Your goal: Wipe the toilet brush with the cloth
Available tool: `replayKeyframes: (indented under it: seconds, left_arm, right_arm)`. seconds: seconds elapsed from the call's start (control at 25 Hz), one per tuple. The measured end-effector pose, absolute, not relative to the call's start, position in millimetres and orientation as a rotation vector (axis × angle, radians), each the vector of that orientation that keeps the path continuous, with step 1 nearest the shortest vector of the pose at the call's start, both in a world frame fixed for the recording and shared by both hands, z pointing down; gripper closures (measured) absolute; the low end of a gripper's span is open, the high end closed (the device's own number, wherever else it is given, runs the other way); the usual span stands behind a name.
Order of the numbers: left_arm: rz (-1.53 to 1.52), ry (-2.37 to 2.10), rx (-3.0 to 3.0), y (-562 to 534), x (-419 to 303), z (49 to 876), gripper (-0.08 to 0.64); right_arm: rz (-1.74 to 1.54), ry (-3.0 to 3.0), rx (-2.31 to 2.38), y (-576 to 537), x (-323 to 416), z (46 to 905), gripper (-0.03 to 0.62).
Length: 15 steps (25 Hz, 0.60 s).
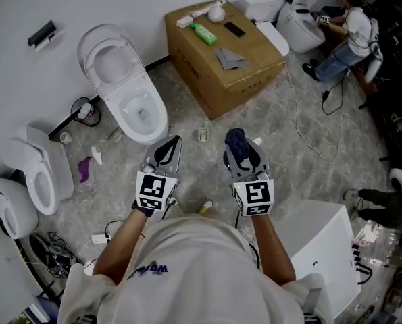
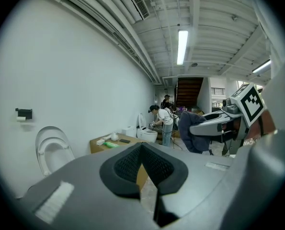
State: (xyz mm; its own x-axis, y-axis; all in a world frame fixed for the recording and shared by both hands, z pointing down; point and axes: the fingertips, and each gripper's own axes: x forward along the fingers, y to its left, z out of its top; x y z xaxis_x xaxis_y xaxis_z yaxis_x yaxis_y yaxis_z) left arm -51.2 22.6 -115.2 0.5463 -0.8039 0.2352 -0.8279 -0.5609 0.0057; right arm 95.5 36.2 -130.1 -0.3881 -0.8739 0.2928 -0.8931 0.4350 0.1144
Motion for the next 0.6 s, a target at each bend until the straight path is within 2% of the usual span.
replayKeyframes:
  seconds: [0.6]
  left_arm:
    - [0.298,-1.438,2.661,19,-49,-118,0.558]
  right_arm:
    - [0.108,-2.369,1.561,39,108,-126,0.433]
